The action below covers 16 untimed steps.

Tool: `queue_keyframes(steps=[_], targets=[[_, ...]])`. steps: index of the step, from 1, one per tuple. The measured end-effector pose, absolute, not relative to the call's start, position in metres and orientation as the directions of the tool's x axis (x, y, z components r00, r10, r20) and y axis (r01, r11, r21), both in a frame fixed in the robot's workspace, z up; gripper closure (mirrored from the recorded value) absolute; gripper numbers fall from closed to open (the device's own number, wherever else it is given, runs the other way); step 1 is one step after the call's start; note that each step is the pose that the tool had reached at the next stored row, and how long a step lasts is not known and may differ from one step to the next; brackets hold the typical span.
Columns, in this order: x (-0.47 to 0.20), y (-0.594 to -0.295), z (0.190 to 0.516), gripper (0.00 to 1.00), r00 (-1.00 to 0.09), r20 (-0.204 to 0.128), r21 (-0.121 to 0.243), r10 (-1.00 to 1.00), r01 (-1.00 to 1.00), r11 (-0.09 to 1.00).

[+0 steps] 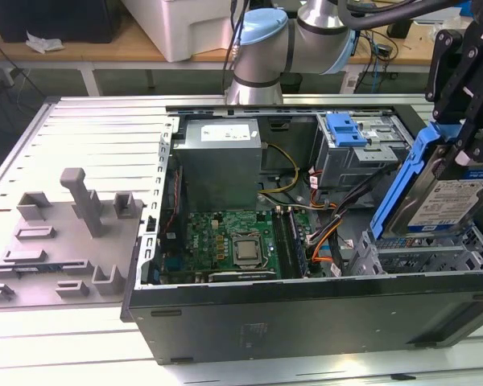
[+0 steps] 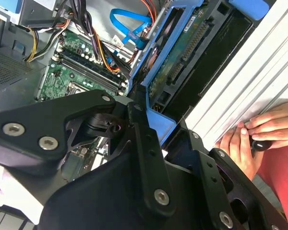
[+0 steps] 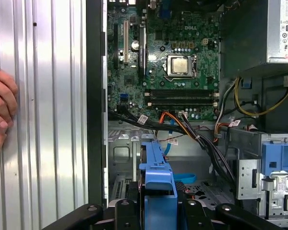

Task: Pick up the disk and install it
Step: 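Insert the disk into the insertion slot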

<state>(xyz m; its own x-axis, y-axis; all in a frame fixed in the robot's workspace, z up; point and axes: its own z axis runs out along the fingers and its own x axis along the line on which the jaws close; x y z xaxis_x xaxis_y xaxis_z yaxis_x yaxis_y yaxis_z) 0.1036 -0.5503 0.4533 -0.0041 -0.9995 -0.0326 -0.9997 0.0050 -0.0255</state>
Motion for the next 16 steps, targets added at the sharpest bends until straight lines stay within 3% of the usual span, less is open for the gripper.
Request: queue_keyframes(steps=[16], targets=[[0.1038, -0.5503, 0.4495, 0.64, 0.002, -0.028, -0.025, -1.0, -1.0, -0.002]])
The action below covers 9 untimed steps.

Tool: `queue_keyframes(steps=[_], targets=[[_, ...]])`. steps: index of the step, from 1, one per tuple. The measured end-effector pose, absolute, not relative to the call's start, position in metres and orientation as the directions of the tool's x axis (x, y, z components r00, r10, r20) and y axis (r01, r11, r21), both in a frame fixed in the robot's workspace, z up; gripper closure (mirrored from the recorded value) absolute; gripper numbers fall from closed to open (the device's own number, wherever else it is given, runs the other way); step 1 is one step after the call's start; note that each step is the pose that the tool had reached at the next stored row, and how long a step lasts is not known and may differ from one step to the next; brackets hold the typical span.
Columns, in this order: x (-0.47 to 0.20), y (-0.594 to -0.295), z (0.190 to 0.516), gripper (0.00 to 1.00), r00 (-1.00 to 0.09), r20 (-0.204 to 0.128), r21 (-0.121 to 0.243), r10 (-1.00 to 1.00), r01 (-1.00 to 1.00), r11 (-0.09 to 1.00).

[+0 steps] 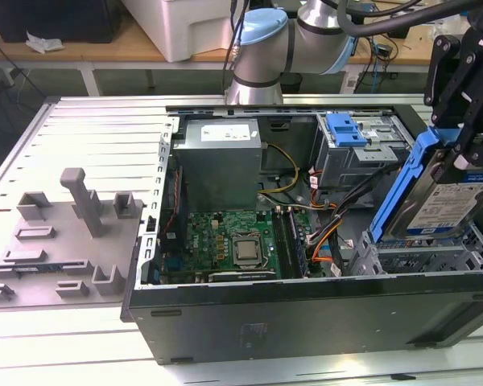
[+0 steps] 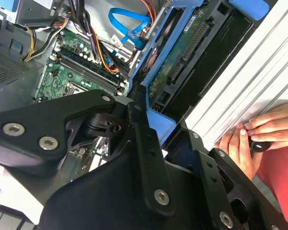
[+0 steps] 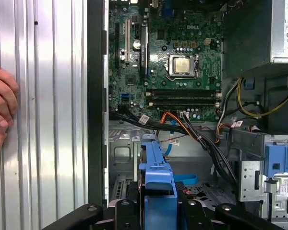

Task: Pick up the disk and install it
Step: 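Insert the disk into the insertion slot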

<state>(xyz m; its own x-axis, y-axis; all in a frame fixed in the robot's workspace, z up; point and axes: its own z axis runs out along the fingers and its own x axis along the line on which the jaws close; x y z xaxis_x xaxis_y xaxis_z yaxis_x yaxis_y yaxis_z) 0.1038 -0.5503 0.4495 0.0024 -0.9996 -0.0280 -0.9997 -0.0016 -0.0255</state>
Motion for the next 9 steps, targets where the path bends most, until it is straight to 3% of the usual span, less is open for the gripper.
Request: queue_keyframes(steps=[9], targets=[[0.1045, -0.5503, 0.4474, 0.64, 0.004, -0.028, -0.025, -1.0, -1.0, -0.003]])
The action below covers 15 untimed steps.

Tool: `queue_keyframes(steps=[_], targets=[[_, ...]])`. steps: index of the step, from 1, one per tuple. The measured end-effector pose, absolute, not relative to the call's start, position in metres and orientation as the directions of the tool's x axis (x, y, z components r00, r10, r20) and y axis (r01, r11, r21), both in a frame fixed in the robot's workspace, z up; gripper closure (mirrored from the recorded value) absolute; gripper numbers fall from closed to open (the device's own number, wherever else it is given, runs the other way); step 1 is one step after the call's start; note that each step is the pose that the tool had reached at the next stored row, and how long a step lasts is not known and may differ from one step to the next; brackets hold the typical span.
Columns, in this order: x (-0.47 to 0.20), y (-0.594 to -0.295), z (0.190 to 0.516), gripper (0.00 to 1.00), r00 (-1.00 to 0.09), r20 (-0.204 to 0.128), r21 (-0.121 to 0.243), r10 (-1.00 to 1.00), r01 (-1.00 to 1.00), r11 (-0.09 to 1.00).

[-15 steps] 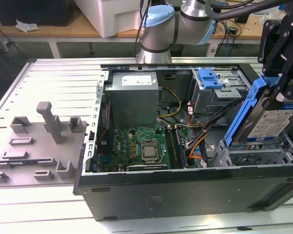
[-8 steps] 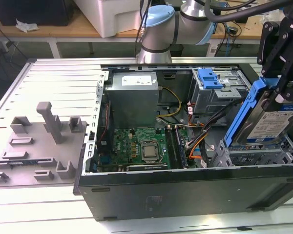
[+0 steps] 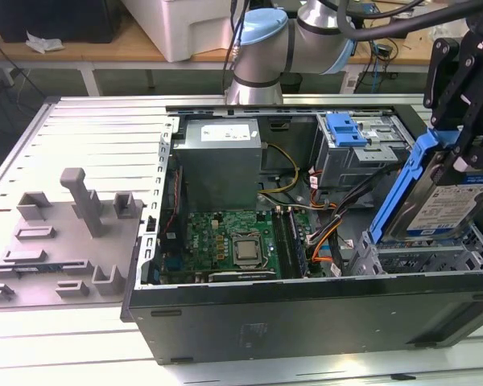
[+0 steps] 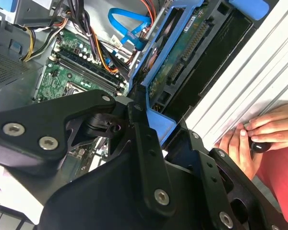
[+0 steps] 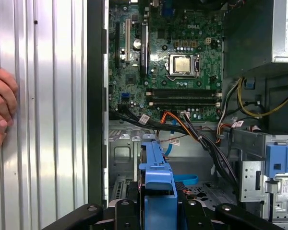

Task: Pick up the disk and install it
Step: 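Insert the disk into the insertion slot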

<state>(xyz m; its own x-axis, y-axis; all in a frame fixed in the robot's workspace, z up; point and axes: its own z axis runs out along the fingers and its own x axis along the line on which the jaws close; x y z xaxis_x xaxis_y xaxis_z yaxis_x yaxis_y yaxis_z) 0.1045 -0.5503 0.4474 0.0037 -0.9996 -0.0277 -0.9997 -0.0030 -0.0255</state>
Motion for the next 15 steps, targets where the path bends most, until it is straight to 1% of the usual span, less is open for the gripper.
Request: queue_keyframes(steps=[15], targets=[[0.1046, -0.5503, 0.4448, 0.64, 0.004, -0.028, -0.025, -1.0, -1.0, -0.003]])
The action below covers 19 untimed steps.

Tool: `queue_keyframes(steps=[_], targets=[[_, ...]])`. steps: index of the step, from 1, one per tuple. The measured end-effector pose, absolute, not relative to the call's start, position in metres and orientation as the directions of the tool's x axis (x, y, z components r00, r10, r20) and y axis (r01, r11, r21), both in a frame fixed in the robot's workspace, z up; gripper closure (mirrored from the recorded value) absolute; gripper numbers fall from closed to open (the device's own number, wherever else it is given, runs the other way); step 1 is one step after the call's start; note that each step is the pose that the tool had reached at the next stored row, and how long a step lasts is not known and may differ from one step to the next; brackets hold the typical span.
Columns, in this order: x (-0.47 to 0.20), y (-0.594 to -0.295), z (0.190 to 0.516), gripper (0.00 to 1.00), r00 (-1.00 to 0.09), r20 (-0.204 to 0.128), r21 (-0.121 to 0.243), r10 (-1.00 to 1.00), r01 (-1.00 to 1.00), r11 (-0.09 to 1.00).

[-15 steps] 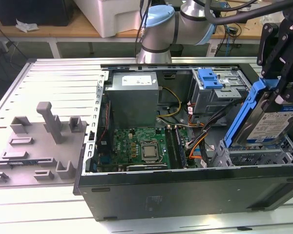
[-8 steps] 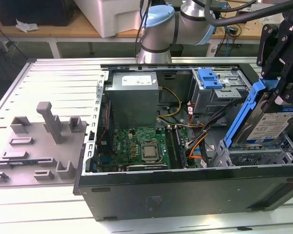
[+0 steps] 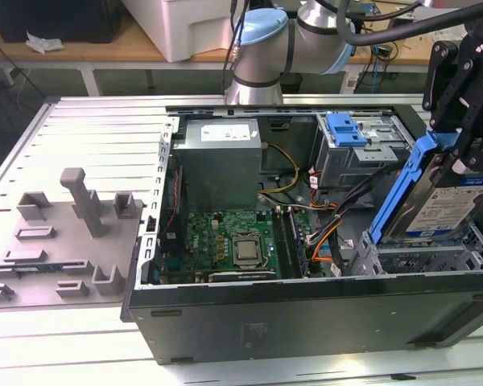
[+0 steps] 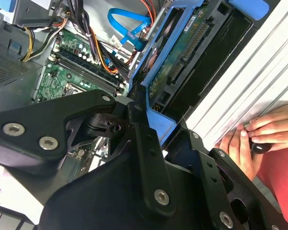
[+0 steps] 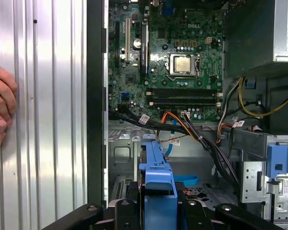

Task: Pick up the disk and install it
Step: 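Insert the disk into the insertion slot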

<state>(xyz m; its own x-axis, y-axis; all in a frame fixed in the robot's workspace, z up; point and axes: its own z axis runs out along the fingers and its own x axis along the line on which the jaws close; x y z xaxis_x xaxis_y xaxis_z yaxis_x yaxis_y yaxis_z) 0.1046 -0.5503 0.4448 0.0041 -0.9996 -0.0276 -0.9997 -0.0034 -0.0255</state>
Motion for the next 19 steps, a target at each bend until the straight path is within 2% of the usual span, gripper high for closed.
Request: queue_keyframes(steps=[19], targets=[[0.1046, -0.5503, 0.4402, 0.64, 0.004, -0.028, -0.026, -1.0, -1.0, -0.003]])
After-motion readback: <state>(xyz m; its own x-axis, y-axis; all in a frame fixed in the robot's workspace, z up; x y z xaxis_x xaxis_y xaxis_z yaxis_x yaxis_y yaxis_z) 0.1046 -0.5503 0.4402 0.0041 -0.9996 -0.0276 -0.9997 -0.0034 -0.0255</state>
